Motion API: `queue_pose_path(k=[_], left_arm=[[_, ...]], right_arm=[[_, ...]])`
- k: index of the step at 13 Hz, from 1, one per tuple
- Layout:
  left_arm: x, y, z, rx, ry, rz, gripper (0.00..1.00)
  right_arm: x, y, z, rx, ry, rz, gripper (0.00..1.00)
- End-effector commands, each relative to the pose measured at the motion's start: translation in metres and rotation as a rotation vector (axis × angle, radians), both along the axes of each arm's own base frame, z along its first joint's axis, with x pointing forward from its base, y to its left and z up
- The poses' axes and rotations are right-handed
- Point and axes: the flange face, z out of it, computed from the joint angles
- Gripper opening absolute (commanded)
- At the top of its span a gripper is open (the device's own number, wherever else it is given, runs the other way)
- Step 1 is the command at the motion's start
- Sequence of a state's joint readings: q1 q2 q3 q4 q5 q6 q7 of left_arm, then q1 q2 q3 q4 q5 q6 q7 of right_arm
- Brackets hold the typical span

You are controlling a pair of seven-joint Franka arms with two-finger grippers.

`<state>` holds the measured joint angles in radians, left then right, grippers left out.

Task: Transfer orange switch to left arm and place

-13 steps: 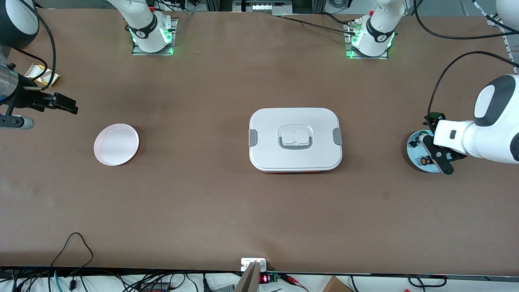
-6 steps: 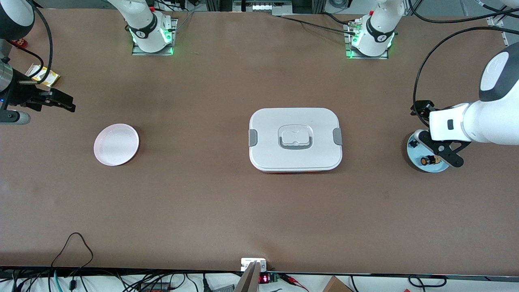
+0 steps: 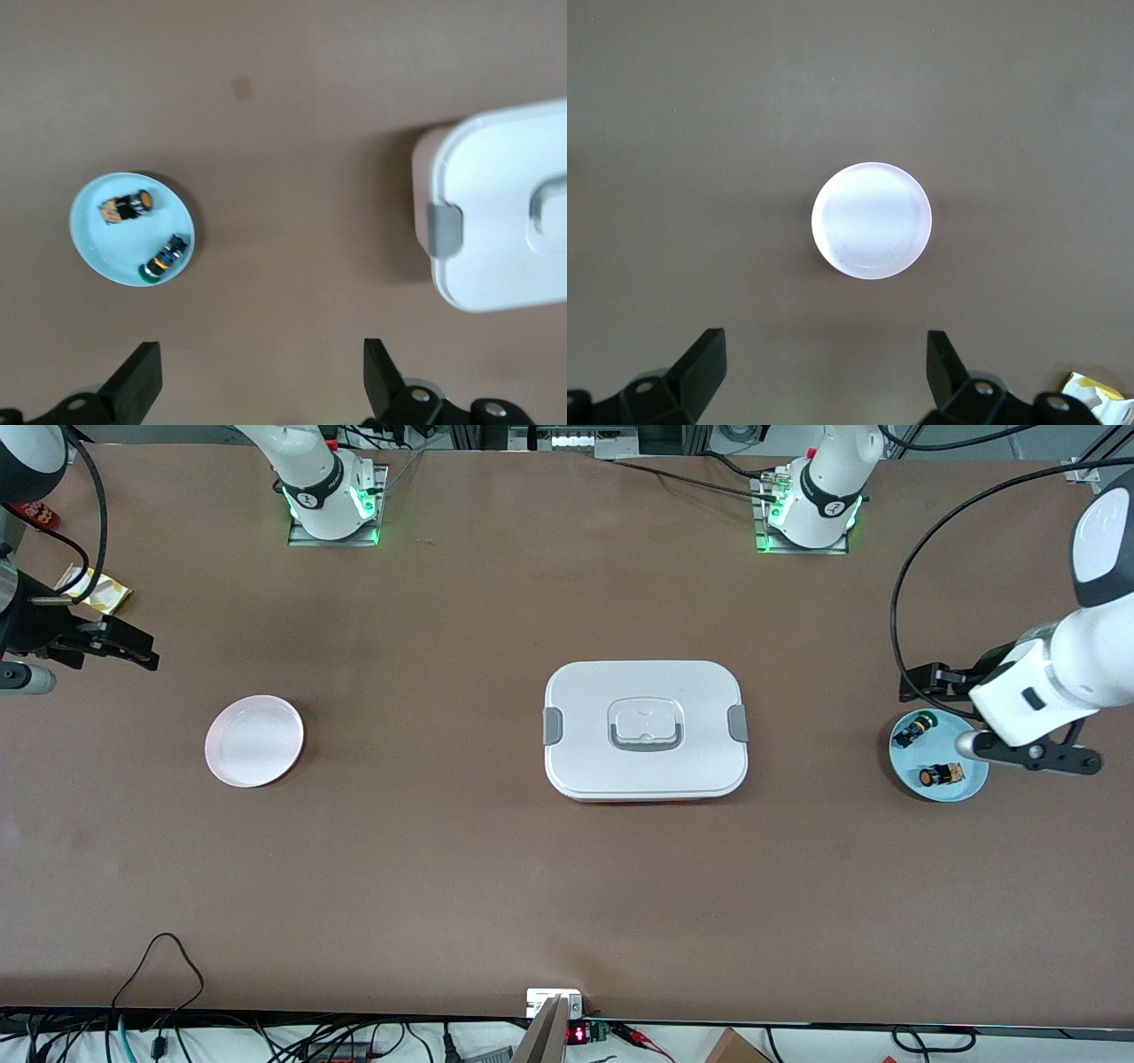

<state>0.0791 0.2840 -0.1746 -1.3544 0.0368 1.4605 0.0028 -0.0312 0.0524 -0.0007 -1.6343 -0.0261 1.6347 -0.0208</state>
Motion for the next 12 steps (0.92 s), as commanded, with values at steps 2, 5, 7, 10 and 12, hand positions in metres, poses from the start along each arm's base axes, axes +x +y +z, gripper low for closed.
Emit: queue_pose_path(k=[2, 5, 7, 10, 12], left_arm=[[-0.045, -0.006, 0.011, -0.004, -0.097, 0.047, 1.00], [-0.082, -0.001, 0.007, -0.004, -0.146, 0.055, 1.00], [-0.086, 0.005, 0.003, -0.005, -0.135, 0.071, 1.00], [-0.082, 0.008, 0.002, -0.002, -0.132, 0.070, 1.00], [-0.082, 0.008, 0.003, 0.000, -0.129, 0.070, 1.00]], right_arm=[[0.000, 0.001, 0.005, 0.013, 0.001, 0.005, 1.00], [0.000, 0.004, 0.005, 0.011, 0.001, 0.010, 1.00], [0.000, 0.004, 0.006, 0.013, 0.000, 0.011, 1.00], [-0.001, 0.004, 0.009, 0.010, -0.006, 0.013, 1.00], [-0.001, 0.008, 0.012, 0.007, -0.012, 0.022, 1.00]])
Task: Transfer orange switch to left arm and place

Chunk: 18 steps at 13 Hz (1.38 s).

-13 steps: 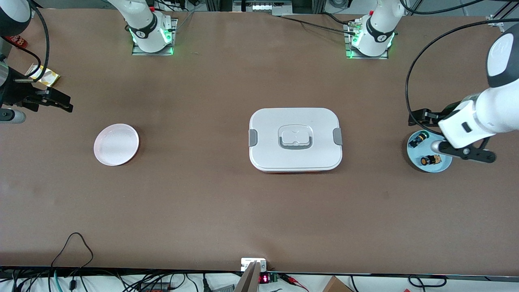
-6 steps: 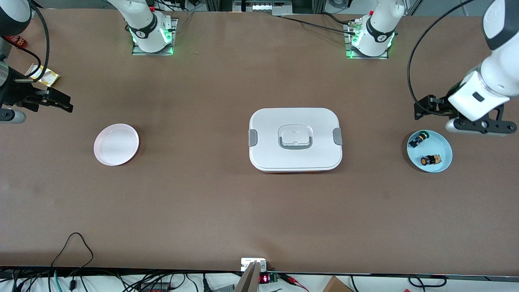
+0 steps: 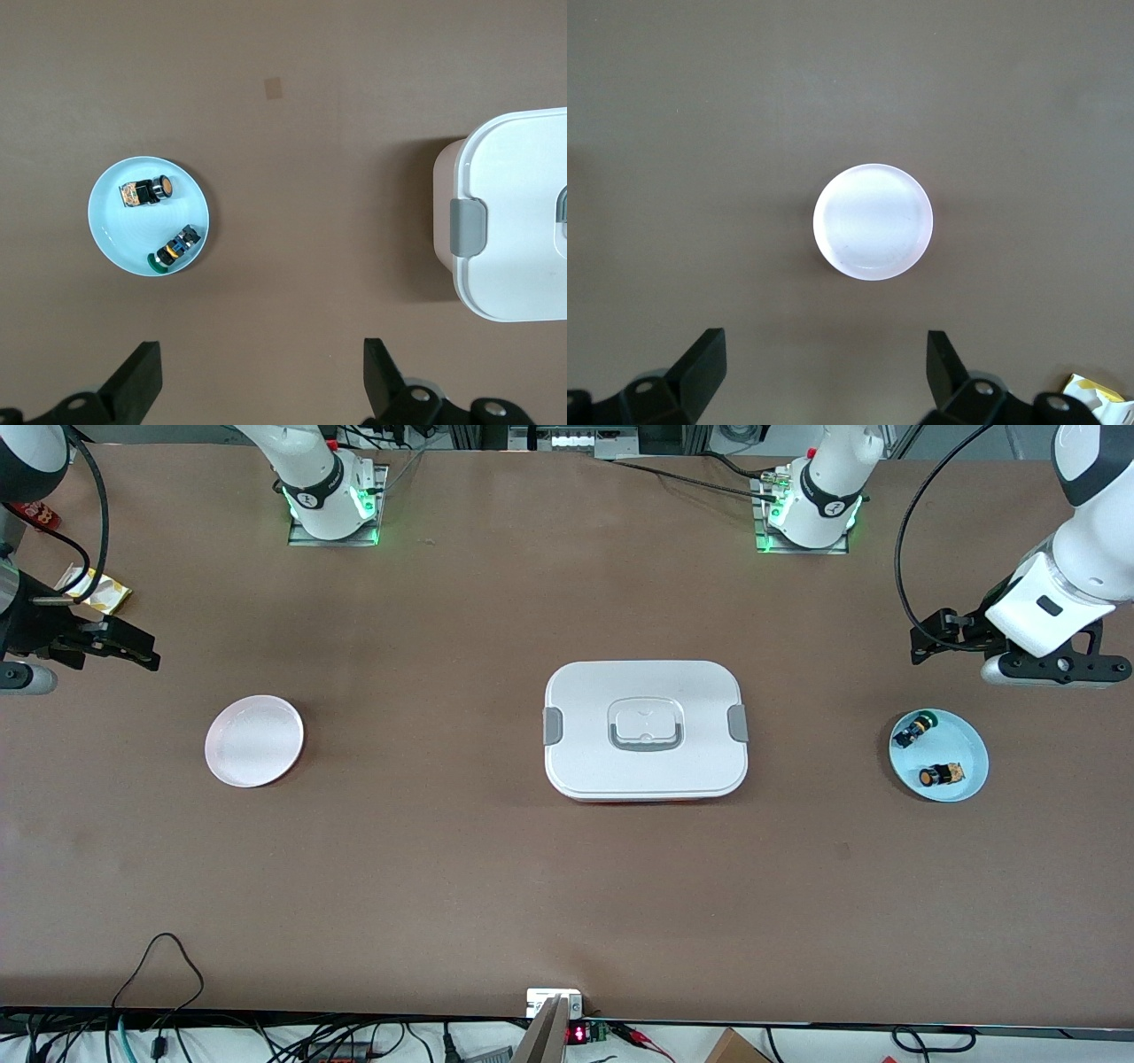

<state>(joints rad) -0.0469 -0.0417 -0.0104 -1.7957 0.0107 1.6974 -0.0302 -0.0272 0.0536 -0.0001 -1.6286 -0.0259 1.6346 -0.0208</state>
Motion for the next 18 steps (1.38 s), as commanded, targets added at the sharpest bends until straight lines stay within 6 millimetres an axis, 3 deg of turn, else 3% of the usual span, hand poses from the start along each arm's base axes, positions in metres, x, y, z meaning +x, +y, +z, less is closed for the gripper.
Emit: queue_pose_path(k=[1, 18], left_arm=[[-0.0031, -0.0019, 0.0028, -0.018, -0.011, 0.004, 1.00], [-0.0057, -0.0052, 0.0039, -0.007, 0.022, 0.006, 1.00]], right_arm=[[-0.0013, 0.0083, 0.0098, 0.006, -0.008, 0.022, 1.00], [-0.0015, 0.0108, 0.0097, -0.003, -0.006, 0.029, 1.00]])
